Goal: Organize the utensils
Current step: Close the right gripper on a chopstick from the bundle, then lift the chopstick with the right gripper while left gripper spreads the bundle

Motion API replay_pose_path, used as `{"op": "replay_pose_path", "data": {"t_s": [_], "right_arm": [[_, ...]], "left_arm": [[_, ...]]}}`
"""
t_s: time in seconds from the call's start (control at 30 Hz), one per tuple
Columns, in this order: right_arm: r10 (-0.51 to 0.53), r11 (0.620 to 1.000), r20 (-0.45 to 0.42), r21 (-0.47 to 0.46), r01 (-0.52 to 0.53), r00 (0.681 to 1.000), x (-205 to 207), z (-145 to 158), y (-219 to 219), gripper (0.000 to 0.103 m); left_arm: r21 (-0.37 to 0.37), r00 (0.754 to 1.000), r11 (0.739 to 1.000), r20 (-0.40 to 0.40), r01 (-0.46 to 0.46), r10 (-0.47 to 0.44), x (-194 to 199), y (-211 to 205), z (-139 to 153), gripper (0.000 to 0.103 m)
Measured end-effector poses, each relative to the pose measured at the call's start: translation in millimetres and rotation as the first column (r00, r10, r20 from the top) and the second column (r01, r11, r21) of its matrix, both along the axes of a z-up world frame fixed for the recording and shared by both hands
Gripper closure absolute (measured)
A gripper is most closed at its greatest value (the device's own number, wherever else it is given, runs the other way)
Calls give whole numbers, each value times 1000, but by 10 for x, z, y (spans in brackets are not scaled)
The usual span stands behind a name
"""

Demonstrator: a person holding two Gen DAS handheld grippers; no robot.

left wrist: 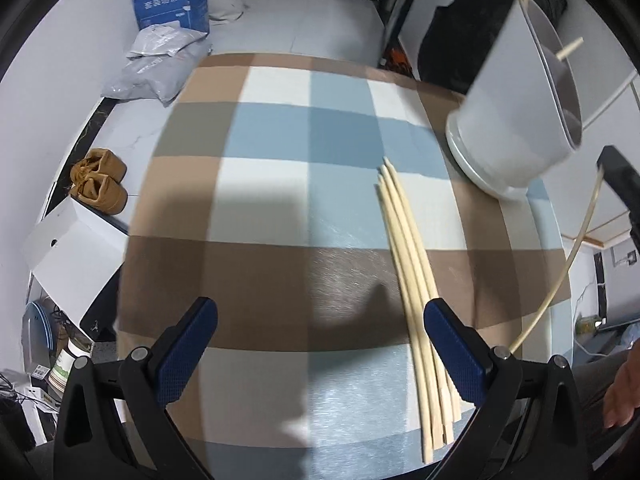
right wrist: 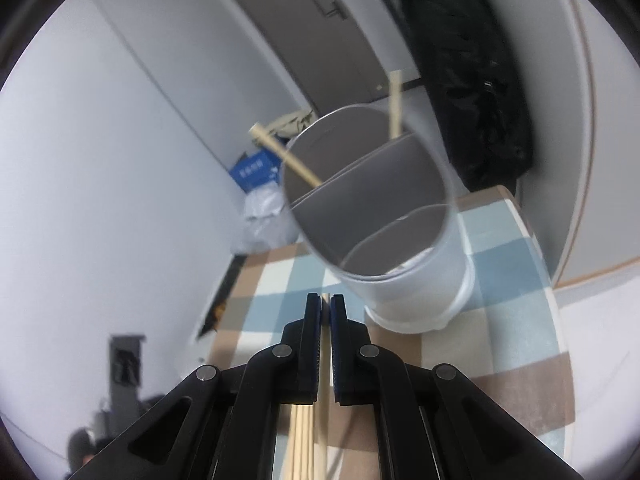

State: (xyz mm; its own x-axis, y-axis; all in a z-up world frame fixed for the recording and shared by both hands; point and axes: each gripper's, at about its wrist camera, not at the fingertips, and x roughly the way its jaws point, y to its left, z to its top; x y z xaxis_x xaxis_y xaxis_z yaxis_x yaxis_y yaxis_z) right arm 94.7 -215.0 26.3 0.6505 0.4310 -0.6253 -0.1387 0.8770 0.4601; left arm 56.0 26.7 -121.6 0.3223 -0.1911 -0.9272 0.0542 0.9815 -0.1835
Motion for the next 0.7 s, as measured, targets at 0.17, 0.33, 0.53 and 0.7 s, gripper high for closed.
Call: {"op": "replay_pose_path", "data": {"t_s": [0.17, 0.33, 0.53, 0.7], "right_arm": [[-21, 998, 7, 59, 21, 1000, -42, 26, -188, 99], [-5, 999, 27, 35, 4, 1000, -92, 46, -216, 99], [-7, 999, 38, 35, 6, 999, -106, 54, -259, 99], [-2, 999, 42, 38, 0, 999, -128, 69, -248, 99]], "left_arm": [[9, 1000, 1000, -10, 24, -24, -3, -112, -26, 3], [59, 999, 998, -33, 23, -21, 3, -148, -114, 3], [84, 999, 996, -53, 8, -4, 7, -95, -149, 3], [44, 999, 999, -49, 8, -6, 31, -176, -115, 3]]}}
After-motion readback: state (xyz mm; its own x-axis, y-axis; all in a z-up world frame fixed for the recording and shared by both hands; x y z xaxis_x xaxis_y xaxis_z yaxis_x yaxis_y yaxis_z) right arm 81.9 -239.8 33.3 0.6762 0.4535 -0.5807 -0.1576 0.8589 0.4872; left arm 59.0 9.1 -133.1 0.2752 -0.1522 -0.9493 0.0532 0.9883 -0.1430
